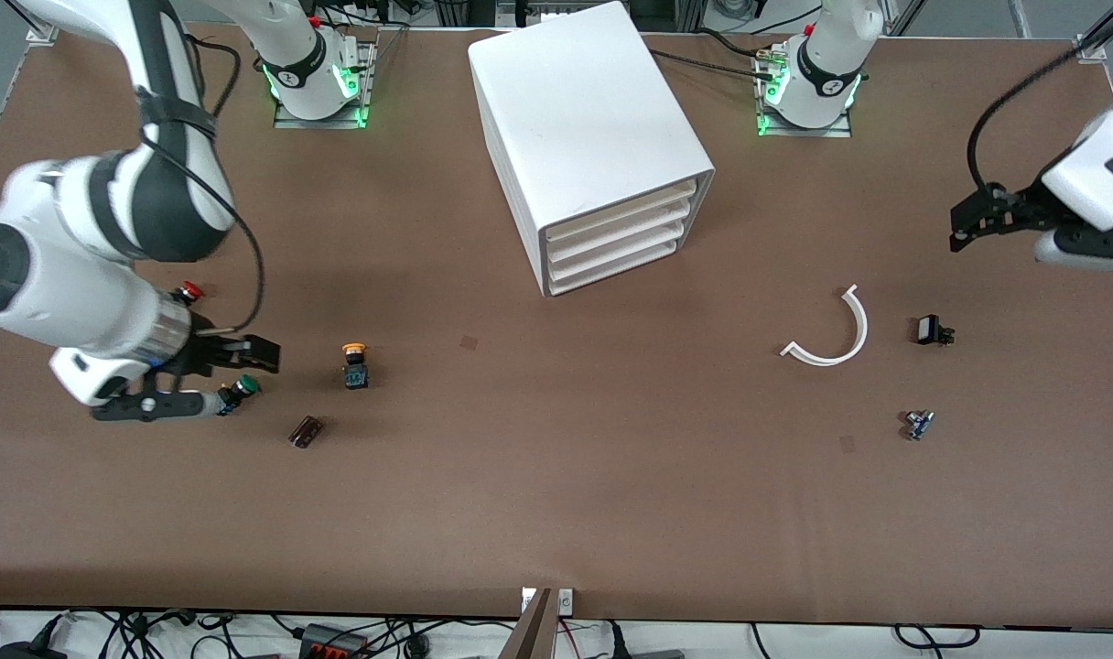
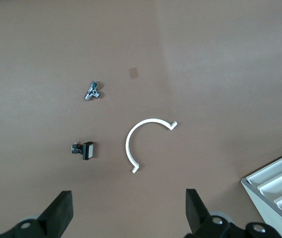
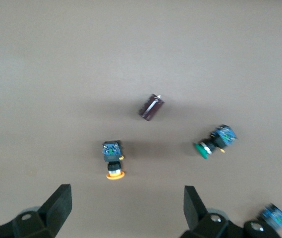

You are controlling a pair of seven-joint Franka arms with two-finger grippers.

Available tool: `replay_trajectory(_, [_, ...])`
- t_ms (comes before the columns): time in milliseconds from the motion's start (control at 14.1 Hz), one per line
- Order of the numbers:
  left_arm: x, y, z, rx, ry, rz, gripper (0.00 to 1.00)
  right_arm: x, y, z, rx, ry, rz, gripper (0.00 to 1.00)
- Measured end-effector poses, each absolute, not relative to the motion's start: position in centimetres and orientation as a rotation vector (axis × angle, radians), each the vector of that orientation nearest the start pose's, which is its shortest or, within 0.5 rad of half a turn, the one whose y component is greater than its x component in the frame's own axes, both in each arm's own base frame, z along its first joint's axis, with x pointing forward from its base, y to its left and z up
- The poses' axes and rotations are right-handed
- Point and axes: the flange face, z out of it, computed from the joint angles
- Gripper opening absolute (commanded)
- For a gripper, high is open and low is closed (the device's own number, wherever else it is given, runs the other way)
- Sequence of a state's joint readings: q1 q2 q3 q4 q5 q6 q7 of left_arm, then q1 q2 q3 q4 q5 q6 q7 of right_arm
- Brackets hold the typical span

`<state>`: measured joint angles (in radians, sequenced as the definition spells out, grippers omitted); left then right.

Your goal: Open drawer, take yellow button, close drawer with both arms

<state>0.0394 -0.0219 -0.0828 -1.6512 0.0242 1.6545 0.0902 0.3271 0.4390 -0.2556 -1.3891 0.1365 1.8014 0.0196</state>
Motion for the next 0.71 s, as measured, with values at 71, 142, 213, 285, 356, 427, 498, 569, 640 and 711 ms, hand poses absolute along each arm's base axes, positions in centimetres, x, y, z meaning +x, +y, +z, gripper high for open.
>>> replay_trajectory(71, [54.9,-2.4,60.7,-3.105,0.226,-0.043,1.0,67.9,8.1,48.1,-3.123,-0.045,0.027,1.0])
replay_trajectory(142, [54.7,-2.4,60.7,-3.103,0.244,-0.042,1.0,67.9,7.0,49.5,-3.131,-0.019,0.026,1.0])
replay_trajectory(213, [54.8,-2.3,60.5,-3.103,0.253,-0.04,1.0,67.9,5.7,50.8,-3.138,0.013,0.006,1.0])
replay_trajectory(285, [54.9,-2.2,60.2,-3.103,0.261,-0.039,1.0,67.9,4.2,52.3,-3.14,0.047,-0.026,1.0])
replay_trajectory(356, [55.0,-2.2,60.1,-3.103,0.264,-0.039,1.0,67.7,2.6,53.7,-3.136,0.082,-0.056,1.0])
replay_trajectory(427, [55.0,-2.3,60.0,-3.103,0.266,-0.04,1.0,67.4,0.9,54.9,-3.128,0.119,-0.08,1.0])
replay_trajectory(498, [55.0,-2.3,60.1,-3.103,0.267,-0.038,1.0,67.0,-0.7,55.9,-3.115,0.15,-0.096,1.0])
replay_trajectory(569, [54.9,-2.3,60.1,-3.104,0.266,-0.026,1.0,66.6,-2.2,56.7,-3.098,0.175,-0.101,1.0])
replay_trajectory(640, [54.7,-2.2,60.2,-3.105,0.263,-0.006,1.0,66.2,-3.5,57.3,-3.08,0.195,-0.1,1.0])
replay_trajectory(711, [54.6,-2.1,60.2,-3.105,0.26,0.005,1.0,65.7,-4.6,57.7,-3.063,0.209,-0.1,1.0])
